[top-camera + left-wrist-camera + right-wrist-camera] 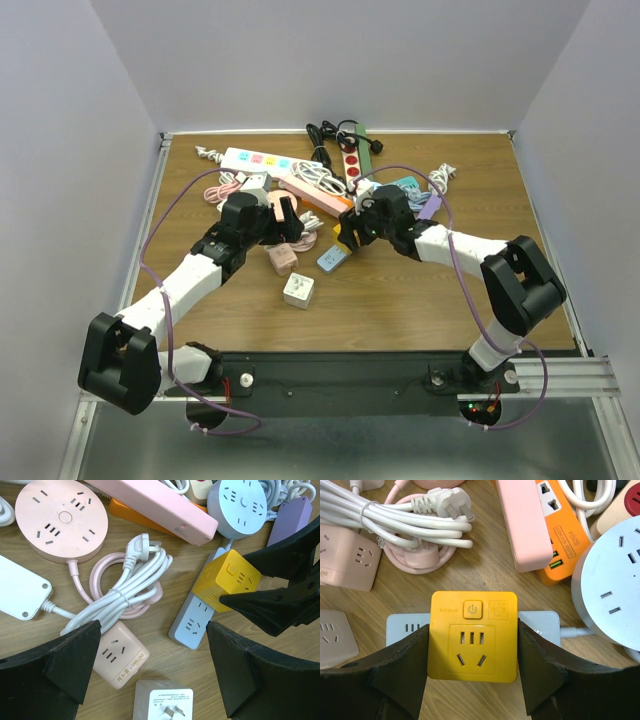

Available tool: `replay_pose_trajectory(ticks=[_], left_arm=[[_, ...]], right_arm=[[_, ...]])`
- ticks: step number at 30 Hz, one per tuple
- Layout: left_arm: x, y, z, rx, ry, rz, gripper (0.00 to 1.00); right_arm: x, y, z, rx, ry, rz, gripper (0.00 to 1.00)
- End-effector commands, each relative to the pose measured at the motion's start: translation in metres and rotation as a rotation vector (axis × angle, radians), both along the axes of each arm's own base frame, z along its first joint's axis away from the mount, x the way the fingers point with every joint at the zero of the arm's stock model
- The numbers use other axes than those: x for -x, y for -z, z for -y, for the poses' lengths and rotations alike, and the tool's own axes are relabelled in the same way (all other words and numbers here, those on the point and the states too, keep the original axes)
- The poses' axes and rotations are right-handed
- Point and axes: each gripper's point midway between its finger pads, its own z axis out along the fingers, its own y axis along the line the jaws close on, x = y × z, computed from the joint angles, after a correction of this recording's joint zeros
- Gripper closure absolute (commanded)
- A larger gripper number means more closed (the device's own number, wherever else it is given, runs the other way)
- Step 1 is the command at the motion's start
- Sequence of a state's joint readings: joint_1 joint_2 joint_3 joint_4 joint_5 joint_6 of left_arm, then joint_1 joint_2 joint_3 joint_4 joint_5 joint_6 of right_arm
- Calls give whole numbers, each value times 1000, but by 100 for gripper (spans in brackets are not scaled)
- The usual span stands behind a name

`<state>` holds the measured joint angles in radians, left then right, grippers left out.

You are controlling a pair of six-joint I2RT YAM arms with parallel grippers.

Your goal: Insert the plug

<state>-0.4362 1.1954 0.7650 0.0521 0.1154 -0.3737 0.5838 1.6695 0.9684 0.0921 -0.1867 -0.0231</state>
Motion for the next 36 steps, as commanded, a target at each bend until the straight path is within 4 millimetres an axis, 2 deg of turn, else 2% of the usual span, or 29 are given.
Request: replay_pose_trajectory(ticks=[1, 6, 10, 14, 18, 21, 25, 31, 36], left_arm=[[-2, -20, 1, 24, 17, 66, 1], [0, -18, 2, 33, 23, 65, 1], [0, -20, 3, 38, 30, 71, 1], [1, -24, 3, 48, 32, 83, 1], [2, -24, 6, 58, 44, 83, 1], [2, -25, 8, 67, 54, 84, 1], [3, -25, 10, 74, 63, 82, 1], [5, -29, 9, 78, 62, 95, 1], [5, -32, 8, 79, 62, 100, 1]], right_arm=[[60, 78, 29, 168, 76, -336, 100], [69, 82, 6, 110, 83, -357, 99], [73, 92, 11, 127, 133, -368, 100], [86, 96, 26, 136, 186, -384, 100], [107, 99, 32, 138, 216, -411, 100], [125, 112, 40, 162, 258, -455, 100], [132, 124, 47, 194, 275, -475, 100], [134, 129, 47, 207, 277, -488, 100], [147, 137, 47, 222, 281, -520, 100]])
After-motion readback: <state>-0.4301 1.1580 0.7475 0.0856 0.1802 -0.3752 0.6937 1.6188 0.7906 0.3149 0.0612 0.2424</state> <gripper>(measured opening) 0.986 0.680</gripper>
